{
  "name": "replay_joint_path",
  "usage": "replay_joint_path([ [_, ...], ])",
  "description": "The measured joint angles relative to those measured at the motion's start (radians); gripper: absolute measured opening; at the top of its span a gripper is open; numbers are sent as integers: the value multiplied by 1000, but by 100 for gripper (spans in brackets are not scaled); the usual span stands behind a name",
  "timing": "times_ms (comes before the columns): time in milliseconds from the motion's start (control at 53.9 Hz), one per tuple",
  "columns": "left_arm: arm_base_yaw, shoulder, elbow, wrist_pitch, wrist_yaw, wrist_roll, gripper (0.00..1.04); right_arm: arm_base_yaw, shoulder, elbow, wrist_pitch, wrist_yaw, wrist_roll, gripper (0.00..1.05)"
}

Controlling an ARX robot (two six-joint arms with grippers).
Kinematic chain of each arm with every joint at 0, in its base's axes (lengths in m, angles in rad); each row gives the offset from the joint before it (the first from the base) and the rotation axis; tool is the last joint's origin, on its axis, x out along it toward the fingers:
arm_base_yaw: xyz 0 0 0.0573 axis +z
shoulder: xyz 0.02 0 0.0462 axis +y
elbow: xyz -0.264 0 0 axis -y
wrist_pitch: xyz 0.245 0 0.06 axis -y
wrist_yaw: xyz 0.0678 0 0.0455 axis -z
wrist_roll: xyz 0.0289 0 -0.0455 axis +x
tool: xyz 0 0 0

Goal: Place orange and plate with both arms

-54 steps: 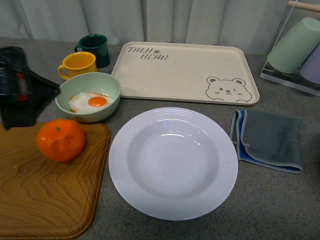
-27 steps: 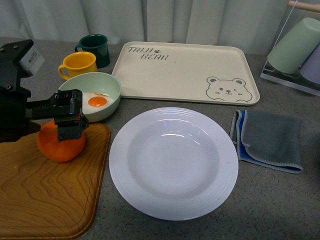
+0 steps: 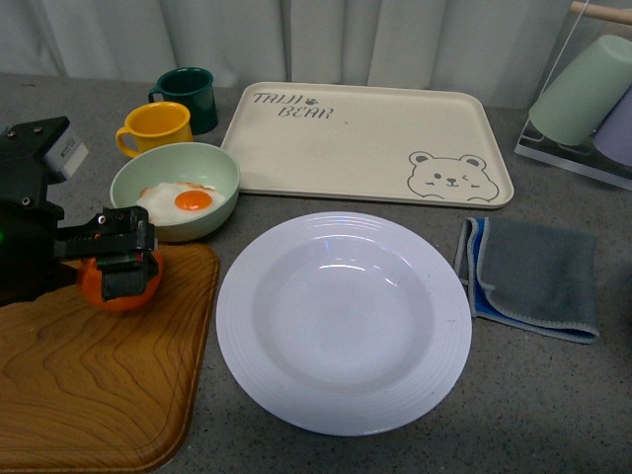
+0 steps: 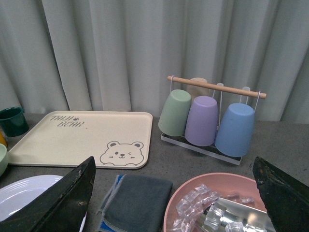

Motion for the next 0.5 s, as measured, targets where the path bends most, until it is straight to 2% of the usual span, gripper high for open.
replay_joint_path([
  [74, 0, 0, 0, 0, 0, 0, 63, 0, 0, 0, 0, 0, 0, 95],
  [204, 0, -2, 0, 0, 2, 0, 57, 0, 0, 0, 0, 0, 0, 95],
  [390, -16, -58, -3, -24, 13, 2, 56, 0, 0, 0, 0, 0, 0, 95],
  [501, -77, -134, -14, -15, -43, 60, 56, 0, 0, 0, 0, 0, 0, 95],
])
